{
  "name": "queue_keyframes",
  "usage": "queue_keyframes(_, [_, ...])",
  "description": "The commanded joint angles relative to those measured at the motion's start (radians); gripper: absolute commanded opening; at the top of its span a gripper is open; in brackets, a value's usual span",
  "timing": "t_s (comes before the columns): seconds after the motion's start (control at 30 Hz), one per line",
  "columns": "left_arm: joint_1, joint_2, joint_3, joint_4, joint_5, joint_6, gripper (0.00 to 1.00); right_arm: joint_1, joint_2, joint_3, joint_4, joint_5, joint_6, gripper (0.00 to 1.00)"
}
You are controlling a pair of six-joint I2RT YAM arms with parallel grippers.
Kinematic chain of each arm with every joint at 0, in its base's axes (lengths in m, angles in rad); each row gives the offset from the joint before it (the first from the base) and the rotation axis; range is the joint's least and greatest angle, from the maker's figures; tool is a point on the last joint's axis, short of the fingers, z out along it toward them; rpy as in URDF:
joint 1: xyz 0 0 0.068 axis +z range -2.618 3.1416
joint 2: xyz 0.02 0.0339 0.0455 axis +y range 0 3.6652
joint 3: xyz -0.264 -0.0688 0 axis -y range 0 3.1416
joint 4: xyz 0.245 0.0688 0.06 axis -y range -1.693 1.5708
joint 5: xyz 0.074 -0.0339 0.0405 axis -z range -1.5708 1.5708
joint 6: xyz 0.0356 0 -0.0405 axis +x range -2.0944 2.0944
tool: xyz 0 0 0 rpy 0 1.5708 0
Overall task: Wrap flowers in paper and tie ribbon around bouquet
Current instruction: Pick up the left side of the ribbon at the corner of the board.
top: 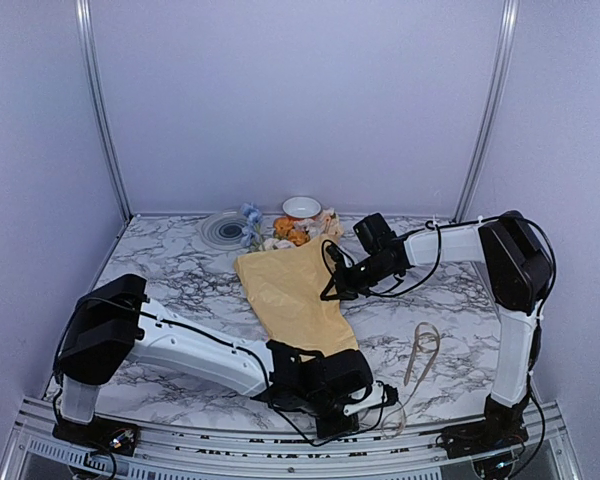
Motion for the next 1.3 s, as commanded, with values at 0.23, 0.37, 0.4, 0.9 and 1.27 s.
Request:
queue_keyframes(0.23, [0.025,-0.37,-0.524,-0.003,-0.081,-0.162,0.0,-0.008,-0.068,0.027,0.013,-0.056,0.047,0.0])
queue_keyframes(0.37, [0.079,-0.421,-0.638,-0.005,-0.143,-0.235,0.0,-0.01,-0.079,0.029,0.004,-0.056,0.05,0.0])
queue_keyframes(0.4, [0.088,-0.42,-0.65,-0.011,-0.152,-0.252,0.0,-0.01,-0.082,0.031,0.001,-0.059,0.052,0.0])
queue_keyframes(0.9, [0.411,-0.324,-0.633,-0.038,-0.291,-0.358,0.0,-0.01,-0.115,0.078,-0.066,-0.058,0.056,0.0])
queue_keyframes(1.27, [0.651,-0.328,-0.596,-0.019,-0.371,-0.406,0.0,-0.015,-0.111,0.048,-0.057,-0.045,0.066,0.0])
